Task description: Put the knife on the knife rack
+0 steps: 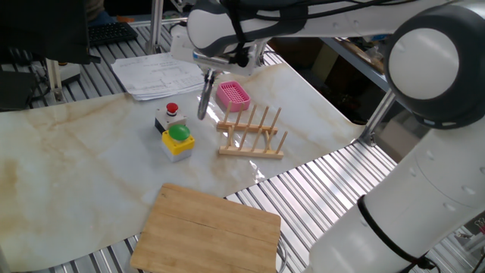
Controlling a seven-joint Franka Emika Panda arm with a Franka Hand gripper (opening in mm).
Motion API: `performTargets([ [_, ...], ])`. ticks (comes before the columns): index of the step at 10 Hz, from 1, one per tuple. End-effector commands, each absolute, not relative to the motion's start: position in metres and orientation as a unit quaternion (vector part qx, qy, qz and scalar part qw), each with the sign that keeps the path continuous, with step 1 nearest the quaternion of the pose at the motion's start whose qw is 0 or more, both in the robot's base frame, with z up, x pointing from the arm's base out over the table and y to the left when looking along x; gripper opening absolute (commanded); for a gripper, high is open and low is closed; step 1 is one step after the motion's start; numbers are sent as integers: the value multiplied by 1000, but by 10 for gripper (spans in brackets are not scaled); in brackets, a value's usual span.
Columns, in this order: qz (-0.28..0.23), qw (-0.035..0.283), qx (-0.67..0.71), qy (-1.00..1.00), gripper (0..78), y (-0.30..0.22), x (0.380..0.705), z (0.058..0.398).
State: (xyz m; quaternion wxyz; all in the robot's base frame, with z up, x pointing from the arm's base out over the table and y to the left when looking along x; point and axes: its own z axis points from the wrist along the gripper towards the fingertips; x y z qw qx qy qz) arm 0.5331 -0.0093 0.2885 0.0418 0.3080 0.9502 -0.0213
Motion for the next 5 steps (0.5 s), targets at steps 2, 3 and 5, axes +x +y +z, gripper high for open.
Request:
performTargets([
  [2, -17, 41, 289, 956, 26, -35, 526, 294],
  [3, -17, 41, 289, 956, 26, -35, 526, 294],
  [5, -19, 45, 278, 959, 26, -50, 517, 286],
])
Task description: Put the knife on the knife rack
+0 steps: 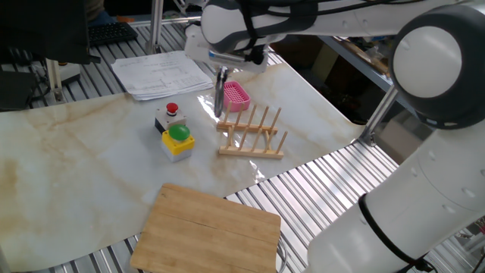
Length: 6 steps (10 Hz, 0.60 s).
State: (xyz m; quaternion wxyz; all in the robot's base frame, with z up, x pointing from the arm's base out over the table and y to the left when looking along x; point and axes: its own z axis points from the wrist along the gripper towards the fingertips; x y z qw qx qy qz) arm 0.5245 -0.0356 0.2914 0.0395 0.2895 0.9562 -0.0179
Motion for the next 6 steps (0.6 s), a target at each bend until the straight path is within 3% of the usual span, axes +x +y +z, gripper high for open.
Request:
performTargets([
  [1, -18, 44, 272, 961, 26, -57, 516, 284],
  [6, -16, 47, 266, 963, 26, -77, 512, 265],
])
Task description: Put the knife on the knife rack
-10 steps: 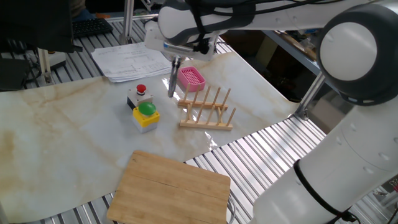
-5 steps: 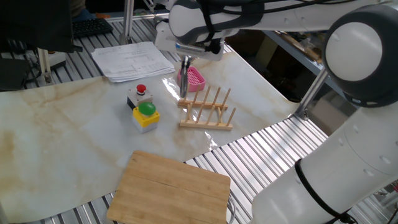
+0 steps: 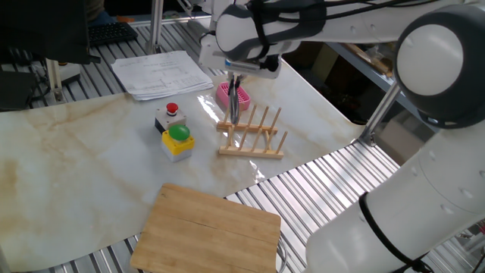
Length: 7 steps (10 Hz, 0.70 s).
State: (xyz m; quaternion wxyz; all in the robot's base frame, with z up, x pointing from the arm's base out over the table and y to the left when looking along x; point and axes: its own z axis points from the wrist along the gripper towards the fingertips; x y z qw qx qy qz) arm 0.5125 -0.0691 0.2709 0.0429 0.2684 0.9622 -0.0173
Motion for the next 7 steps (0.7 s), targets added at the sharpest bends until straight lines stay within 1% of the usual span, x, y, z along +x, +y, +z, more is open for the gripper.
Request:
performTargets([
  [1, -14, 47, 267, 962, 26, -79, 511, 263],
  [7, -13, 52, 263, 963, 26, -91, 504, 250],
])
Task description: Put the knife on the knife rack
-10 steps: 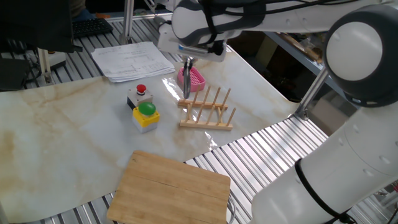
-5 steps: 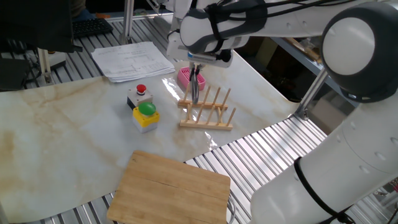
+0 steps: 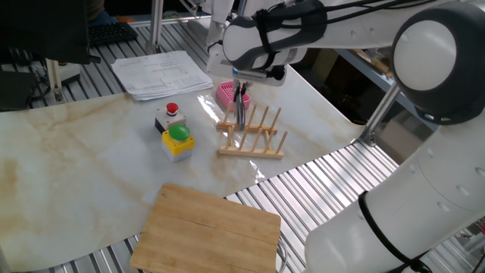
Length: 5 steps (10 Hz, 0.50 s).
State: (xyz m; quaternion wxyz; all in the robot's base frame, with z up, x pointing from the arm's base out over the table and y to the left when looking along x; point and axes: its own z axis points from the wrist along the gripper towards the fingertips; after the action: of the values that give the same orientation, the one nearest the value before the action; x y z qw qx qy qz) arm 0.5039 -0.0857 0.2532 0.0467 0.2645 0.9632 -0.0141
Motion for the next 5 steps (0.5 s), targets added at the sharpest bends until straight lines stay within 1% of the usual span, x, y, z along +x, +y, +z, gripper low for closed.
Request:
performTargets([
  [1, -13, 52, 266, 963, 26, -91, 504, 249],
  [5, -14, 52, 266, 962, 26, -91, 505, 240],
])
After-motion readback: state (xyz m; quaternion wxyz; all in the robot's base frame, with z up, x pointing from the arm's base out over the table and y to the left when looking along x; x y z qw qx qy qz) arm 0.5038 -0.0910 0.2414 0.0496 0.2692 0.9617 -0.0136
